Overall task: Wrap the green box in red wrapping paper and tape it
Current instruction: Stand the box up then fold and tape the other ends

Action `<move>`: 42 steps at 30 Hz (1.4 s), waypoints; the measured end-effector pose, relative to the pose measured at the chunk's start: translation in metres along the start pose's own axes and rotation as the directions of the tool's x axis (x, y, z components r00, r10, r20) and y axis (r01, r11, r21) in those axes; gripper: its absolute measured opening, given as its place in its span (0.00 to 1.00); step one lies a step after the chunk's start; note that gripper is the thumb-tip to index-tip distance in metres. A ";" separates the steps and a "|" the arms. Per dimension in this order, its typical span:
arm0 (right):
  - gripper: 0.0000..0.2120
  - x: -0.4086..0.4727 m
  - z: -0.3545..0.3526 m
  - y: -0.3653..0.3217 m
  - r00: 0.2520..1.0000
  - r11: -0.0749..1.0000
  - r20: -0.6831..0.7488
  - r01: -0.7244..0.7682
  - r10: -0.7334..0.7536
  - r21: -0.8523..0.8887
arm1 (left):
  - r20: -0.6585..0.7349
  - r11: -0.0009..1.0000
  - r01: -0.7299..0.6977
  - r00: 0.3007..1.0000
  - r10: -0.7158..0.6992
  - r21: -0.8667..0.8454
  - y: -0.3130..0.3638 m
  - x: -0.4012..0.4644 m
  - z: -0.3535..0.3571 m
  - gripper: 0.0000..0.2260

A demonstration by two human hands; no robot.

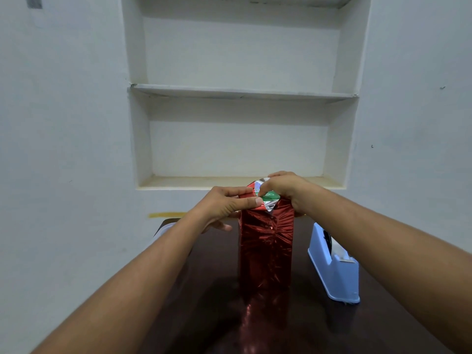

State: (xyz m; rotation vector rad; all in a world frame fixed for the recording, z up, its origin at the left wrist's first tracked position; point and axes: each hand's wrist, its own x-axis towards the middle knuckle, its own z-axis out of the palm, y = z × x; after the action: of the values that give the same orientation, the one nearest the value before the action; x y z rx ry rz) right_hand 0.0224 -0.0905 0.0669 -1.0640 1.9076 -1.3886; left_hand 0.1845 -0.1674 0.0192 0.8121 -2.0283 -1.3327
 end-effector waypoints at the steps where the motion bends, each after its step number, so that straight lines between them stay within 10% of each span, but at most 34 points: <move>1: 0.22 0.001 0.001 0.000 1.000 1.000 -0.018 0.005 -0.005 -0.013 | 0.000 1.000 0.002 1.000 -0.002 0.003 0.000 0.000 0.000 0.22; 16: 0.19 0.001 -0.001 0.005 0.998 0.998 0.058 -0.022 0.019 0.055 | 0.000 1.000 0.017 1.000 -0.017 0.012 0.004 -0.006 0.001 0.22; 20: 0.04 -0.018 -0.015 0.006 0.989 0.981 0.146 -0.048 0.021 0.187 | -0.012 1.000 0.015 1.000 -0.015 0.023 0.004 -0.007 0.000 0.21; 23: 0.19 -0.015 -0.034 0.024 0.994 0.949 0.110 -0.036 0.001 0.314 | -0.015 1.000 0.015 1.000 -0.014 0.021 0.005 -0.009 0.000 0.19; 27: 0.11 -0.015 -0.044 0.055 0.993 0.882 0.117 -0.046 -0.010 0.470 | 0.001 1.000 0.005 1.000 -0.005 0.019 0.009 -0.007 0.000 0.18; 34: 0.06 -0.020 -0.034 0.065 0.980 0.949 0.127 0.113 -0.156 0.294 | 0.022 1.000 -0.024 0.999 0.024 -0.014 0.009 -0.008 0.007 0.15; 42: 0.10 -0.022 -0.032 0.056 0.976 0.970 0.144 0.135 -0.166 0.204 | 0.036 0.849 -0.408 0.906 0.422 0.334 0.016 -0.016 0.007 0.31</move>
State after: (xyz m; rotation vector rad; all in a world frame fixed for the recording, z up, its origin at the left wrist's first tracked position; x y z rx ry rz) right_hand -0.0063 -0.0466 0.0239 -1.2054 1.5701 -1.4894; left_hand 0.1865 -0.1466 0.0292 0.4844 -2.2686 -0.7341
